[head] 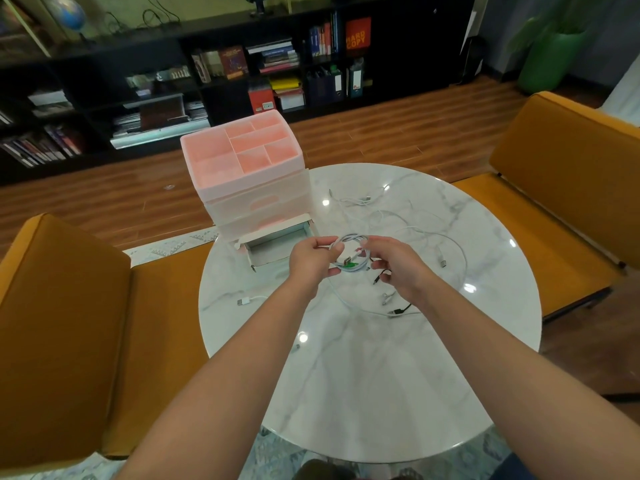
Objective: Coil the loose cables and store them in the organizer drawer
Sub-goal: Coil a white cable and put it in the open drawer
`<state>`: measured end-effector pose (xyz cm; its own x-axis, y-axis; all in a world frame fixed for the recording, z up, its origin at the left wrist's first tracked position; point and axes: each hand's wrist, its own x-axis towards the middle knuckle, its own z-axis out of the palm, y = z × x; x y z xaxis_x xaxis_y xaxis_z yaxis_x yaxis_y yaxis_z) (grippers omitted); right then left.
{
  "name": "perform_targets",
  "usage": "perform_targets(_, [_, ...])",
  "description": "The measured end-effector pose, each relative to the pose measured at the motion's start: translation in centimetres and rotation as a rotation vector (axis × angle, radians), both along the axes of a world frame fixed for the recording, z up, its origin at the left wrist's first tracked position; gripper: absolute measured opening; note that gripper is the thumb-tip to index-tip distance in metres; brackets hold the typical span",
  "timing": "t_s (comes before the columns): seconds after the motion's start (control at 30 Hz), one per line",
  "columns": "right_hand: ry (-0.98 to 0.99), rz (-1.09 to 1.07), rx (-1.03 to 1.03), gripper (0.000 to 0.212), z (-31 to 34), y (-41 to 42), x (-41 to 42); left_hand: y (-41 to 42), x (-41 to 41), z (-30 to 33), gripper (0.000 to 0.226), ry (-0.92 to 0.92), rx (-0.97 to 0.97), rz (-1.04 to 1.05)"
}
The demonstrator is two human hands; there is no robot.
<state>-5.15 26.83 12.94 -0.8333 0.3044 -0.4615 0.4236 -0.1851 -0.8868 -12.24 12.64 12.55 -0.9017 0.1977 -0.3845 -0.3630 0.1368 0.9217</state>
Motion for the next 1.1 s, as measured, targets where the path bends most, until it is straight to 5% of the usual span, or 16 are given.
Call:
perform_targets(0.17, [-0.029,0.001,0.025,0.046,0.2,-0.4,-0.1,0.4,-0.1,-0.4,0.016,0.012,-0.039,0.050])
perform_targets(0.47, [-0.025,-0.005,-0.122,0.038,0.9,-0.7,-0.5,1.0,0.5,-0.6,0.011,-0.014,-0.087,0.068])
perform_targets(0.6, [0.035,-0.032,0.087,0.035,1.0,-0.9,-0.7,0.2,0.4,-0.1,0.014,-0.034,-0.211,-0.071])
perform_targets(0.73, [0.072,-0.033,0.313,0.033,0.7,-1.4,-1.0,-0.3,0.6,0.5,0.028,0.318,-0.402,-0.211])
perform_targets(0.9, [0.180,-0.011,0.569,0.030,0.6,-2.1,-0.9,-0.3,1.0,0.9,0.022,0.516,-0.654,-0.208])
perform_targets(1.1, [0.114,-0.075,0.628,0.017,0.1,-2.6,-0.7,0.0,1.0,0.6,0.021,0.570,-0.634,-0.103])
